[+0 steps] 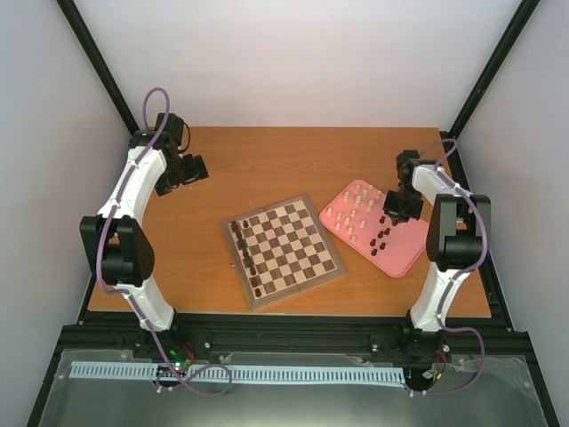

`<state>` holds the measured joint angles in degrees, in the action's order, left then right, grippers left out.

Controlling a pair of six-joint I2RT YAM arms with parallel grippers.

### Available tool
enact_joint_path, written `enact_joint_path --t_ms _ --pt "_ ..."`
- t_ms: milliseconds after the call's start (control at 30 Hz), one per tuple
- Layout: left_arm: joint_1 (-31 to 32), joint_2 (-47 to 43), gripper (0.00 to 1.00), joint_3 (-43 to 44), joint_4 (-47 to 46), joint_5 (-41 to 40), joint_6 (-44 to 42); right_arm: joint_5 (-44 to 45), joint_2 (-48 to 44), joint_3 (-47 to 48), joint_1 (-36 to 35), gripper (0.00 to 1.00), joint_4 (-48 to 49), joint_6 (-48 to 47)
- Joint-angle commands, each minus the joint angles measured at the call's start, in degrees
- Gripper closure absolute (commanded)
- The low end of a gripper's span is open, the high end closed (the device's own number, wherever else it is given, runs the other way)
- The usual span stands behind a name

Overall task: Set up the chess pieces on the board
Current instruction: Pick up the chess piece from the storage box, then place the chess piece on the chessboard.

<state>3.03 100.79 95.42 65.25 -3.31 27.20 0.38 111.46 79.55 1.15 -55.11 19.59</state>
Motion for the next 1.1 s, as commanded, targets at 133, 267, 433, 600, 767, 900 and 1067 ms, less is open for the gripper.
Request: enact_joint_path --t_ms 133,267,433,600,767,900,1067 --pt "0.4 -0.2 0.0 2.5 0.4 -0.1 -0.4 -0.7 -12.5 2.7 0.2 0.97 -5.6 1.9" --pt "0.3 -0.5 0.0 2.6 0.5 -0.1 -0.4 -1.5 -15.3 5.7 -4.8 0.97 -8.7 3.2" --pt "0.4 -1.2 0.0 2.3 0.4 0.1 -0.4 -2.3 -10.2 15.8 -19.6 0.97 -12.3 5.6" --pt "0.3 -2.2 0.0 1.7 0.1 0.6 -0.3 -3.7 2.1 33.1 -32.4 0.97 -17.5 5.1" --pt "0.4 -3.3 0.0 0.3 -0.5 1.0 0.0 -4.9 12.2 44.8 -40.1 0.97 -20.3 2.9" --pt "0.4 -3.6 0.0 0.0 -0.6 1.0 0.0 -7.1 18.0 51.0 -43.5 0.97 -20.0 1.6" --pt "0.4 -3.8 0.0 -0.2 -0.6 0.6 0.0 -7.6 23.5 57.1 -46.7 0.97 -21.1 -0.5"
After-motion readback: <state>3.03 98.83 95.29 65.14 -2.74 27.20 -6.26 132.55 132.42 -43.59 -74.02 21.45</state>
